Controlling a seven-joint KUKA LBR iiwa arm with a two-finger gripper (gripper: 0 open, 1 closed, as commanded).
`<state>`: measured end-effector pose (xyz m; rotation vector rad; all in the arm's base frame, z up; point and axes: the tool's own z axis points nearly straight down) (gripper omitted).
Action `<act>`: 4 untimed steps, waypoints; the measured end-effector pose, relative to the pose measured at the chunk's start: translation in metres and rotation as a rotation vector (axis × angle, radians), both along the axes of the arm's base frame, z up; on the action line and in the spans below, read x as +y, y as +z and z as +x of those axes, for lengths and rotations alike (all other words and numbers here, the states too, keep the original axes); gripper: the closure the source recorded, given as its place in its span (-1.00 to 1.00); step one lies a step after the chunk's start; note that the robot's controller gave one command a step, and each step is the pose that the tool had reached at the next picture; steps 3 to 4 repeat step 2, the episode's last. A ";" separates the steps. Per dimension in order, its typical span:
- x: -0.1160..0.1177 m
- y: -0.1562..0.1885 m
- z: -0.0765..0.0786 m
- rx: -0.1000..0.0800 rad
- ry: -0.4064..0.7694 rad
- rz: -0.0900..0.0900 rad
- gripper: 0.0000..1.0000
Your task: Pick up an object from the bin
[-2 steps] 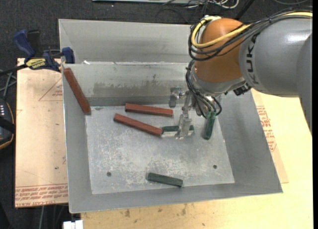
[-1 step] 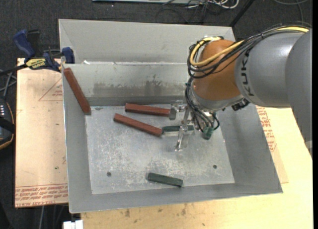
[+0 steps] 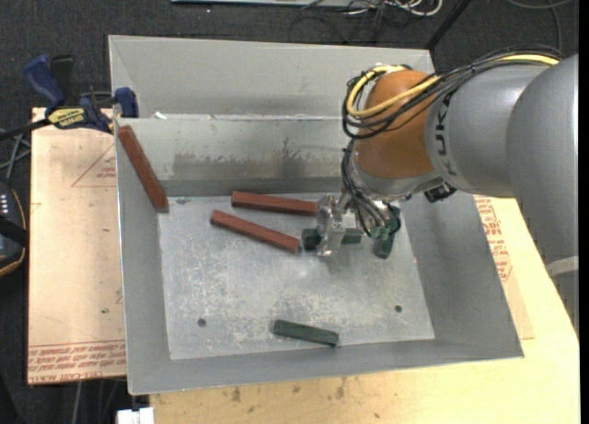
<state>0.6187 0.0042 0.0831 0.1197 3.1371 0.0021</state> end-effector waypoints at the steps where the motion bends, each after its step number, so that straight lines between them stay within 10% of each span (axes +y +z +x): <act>1: 0.000 0.000 0.000 0.000 0.000 0.000 1.00; 2: 0.009 0.161 0.011 -0.005 -0.042 0.000 1.00; 4: 0.009 0.161 0.011 -0.005 -0.042 0.000 1.00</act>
Offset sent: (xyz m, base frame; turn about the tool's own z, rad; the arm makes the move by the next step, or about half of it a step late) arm 0.0097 0.0079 0.1594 0.0451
